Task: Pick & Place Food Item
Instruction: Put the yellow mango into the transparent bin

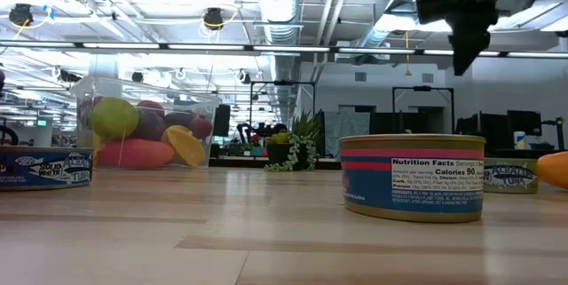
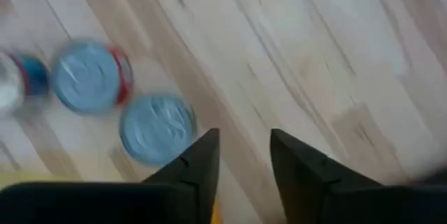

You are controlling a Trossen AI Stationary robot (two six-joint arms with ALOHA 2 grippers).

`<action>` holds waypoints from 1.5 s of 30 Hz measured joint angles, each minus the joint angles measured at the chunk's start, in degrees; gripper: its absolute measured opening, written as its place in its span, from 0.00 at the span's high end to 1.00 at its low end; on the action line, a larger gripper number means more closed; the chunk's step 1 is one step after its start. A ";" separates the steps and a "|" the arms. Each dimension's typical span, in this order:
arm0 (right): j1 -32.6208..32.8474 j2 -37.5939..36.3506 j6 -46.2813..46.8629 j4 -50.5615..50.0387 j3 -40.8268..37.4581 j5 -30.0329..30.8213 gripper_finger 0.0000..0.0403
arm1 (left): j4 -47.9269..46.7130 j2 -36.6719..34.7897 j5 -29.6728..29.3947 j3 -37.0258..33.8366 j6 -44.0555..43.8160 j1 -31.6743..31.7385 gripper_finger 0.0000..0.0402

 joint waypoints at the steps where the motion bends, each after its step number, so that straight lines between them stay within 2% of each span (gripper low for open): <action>1: 0.45 1.21 -0.12 -1.93 0.76 0.27 0.66 | -0.12 0.03 0.59 -0.01 0.71 -0.91 0.30; 4: 2.75 3.04 1.53 -5.46 0.66 -2.04 0.56 | 0.03 0.03 2.63 -0.02 0.96 -4.00 0.30; 7: 6.62 3.72 7.71 -7.98 -1.49 -4.77 0.46 | 0.78 0.04 3.32 -0.02 1.02 -6.90 0.30; 10: 10.98 3.58 14.93 -5.43 -4.11 -5.13 0.36 | 1.00 -0.50 3.32 -0.07 1.41 -9.17 0.30; 13: 14.39 3.63 20.88 -1.98 -6.40 -7.36 0.32 | 1.35 -1.22 3.32 -0.04 3.75 -11.21 0.30; 18: 19.40 3.66 25.06 1.77 -9.97 -9.47 0.31 | 0.81 -1.65 3.34 -0.04 8.25 -13.76 0.30; 23: 20.26 4.90 27.11 3.53 -13.26 -9.47 0.31 | 0.87 -2.19 3.34 -0.04 12.05 -14.34 0.30; 34: 20.23 15.46 25.04 3.98 -15.14 -9.48 0.31 | -2.03 -4.62 3.34 -0.04 12.70 -14.34 0.30; 45: 20.79 25.66 25.52 11.38 -19.66 -12.48 0.32 | -3.34 -5.00 3.35 -0.04 12.70 -14.32 0.30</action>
